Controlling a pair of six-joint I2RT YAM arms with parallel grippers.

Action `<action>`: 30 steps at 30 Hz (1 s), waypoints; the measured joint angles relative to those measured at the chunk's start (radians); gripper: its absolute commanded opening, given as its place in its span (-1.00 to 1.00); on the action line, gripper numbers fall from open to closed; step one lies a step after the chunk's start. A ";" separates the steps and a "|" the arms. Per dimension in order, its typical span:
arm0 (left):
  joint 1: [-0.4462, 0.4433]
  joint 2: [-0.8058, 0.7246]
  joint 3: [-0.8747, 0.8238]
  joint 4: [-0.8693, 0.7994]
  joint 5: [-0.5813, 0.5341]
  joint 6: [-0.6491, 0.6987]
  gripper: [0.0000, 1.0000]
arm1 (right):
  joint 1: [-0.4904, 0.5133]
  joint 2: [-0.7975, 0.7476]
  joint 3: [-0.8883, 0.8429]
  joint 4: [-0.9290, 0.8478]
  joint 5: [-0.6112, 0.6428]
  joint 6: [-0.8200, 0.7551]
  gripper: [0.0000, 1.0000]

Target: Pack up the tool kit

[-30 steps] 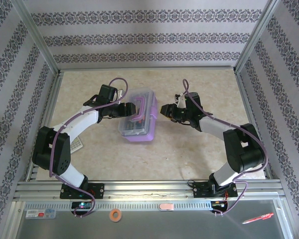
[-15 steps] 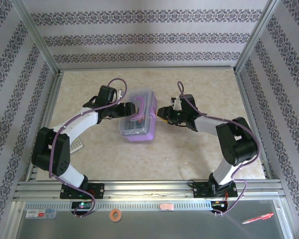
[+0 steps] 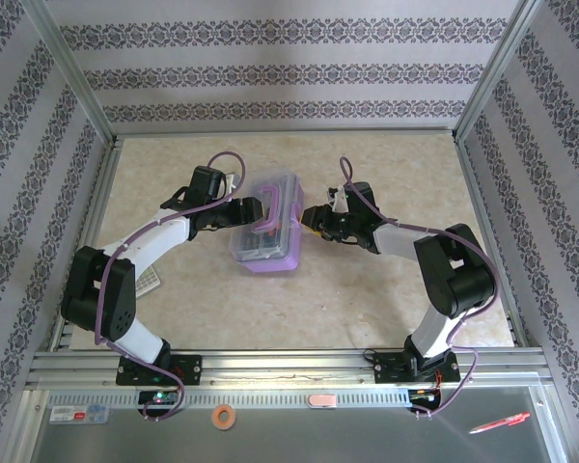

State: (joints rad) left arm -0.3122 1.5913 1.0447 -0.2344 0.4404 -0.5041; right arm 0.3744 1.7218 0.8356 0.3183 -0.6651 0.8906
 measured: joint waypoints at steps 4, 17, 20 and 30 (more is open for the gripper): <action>-0.002 -0.003 0.005 -0.005 -0.008 -0.002 0.21 | -0.018 -0.021 0.000 -0.042 0.002 -0.015 -0.18; -0.077 0.002 0.071 -0.076 -0.150 -0.086 0.22 | -0.247 -0.256 -0.098 -0.132 -0.047 -0.071 -0.17; -0.103 0.021 0.110 -0.122 -0.197 -0.103 0.21 | -0.270 -0.271 -0.129 -0.135 -0.069 -0.079 -0.17; -0.217 0.187 0.355 -0.301 -0.365 -0.132 0.25 | -0.312 -0.289 -0.198 -0.131 -0.119 -0.079 -0.17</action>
State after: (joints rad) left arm -0.5293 1.7779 1.3998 -0.5350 0.0753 -0.6365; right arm 0.0624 1.4326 0.6376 0.1875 -0.7841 0.8116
